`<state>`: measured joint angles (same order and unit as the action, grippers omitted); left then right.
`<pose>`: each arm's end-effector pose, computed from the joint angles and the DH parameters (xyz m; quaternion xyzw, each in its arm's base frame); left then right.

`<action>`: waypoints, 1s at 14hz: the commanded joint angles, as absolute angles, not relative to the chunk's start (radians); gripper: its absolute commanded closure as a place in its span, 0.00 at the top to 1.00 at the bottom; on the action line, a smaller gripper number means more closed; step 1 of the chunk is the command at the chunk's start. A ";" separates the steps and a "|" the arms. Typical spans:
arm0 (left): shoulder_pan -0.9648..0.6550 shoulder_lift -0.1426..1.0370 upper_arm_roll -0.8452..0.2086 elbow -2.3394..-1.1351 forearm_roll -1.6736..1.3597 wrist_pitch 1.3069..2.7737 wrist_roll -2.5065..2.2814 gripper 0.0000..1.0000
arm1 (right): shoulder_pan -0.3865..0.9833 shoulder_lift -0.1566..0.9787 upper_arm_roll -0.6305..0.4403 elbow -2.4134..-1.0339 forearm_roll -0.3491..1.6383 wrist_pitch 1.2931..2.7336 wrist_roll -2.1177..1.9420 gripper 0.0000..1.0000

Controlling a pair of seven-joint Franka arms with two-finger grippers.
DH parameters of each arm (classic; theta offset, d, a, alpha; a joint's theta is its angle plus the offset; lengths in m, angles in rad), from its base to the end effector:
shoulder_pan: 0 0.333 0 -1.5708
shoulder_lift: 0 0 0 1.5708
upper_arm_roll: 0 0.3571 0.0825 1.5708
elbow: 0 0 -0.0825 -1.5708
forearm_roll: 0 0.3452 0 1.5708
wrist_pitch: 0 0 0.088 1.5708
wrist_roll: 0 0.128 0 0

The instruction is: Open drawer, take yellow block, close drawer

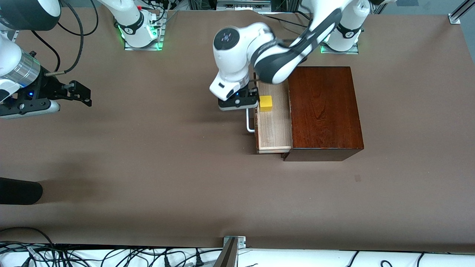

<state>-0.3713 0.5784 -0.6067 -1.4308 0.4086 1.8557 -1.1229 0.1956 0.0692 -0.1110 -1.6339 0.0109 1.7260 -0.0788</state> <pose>0.4766 -0.4844 0.4234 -0.9981 -0.0445 -0.0183 0.0381 0.5486 0.0499 0.5941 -0.9966 -0.0810 -0.0117 0.0016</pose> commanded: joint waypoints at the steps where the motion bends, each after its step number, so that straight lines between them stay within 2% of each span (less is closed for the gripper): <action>1: -0.251 0.428 -0.612 -1.456 0.277 1.758 -0.918 1.00 | 0.189 0.084 -0.104 -1.609 0.021 1.742 -0.074 1.00; 5: -0.027 0.305 -0.612 -1.456 0.201 1.639 -0.655 1.00 | 0.206 0.086 -0.092 -1.614 0.023 1.732 -0.069 1.00; 9: 0.142 0.284 -0.595 -1.369 0.181 1.488 -0.355 1.00 | 0.257 0.103 -0.091 -1.614 0.023 1.730 -0.074 1.00; 10: 0.147 0.261 -0.553 -1.370 0.154 1.486 -0.275 1.00 | 0.273 0.106 -0.091 -1.614 0.021 1.723 -0.075 1.00; 13: 0.030 0.145 -0.222 -1.455 0.020 1.505 -0.047 1.00 | 0.308 0.144 -0.069 -1.615 0.026 1.668 -0.086 1.00; 14: -0.010 0.114 -0.145 -1.497 0.017 1.532 -0.019 1.00 | 0.328 0.144 -0.051 -1.614 0.026 1.661 -0.084 1.00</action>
<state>0.0787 0.2107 -0.2998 -1.3958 0.0605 1.5047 -0.1079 0.2947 0.1195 -0.0725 -1.6348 0.0170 1.6905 -0.0817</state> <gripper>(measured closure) 0.000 0.000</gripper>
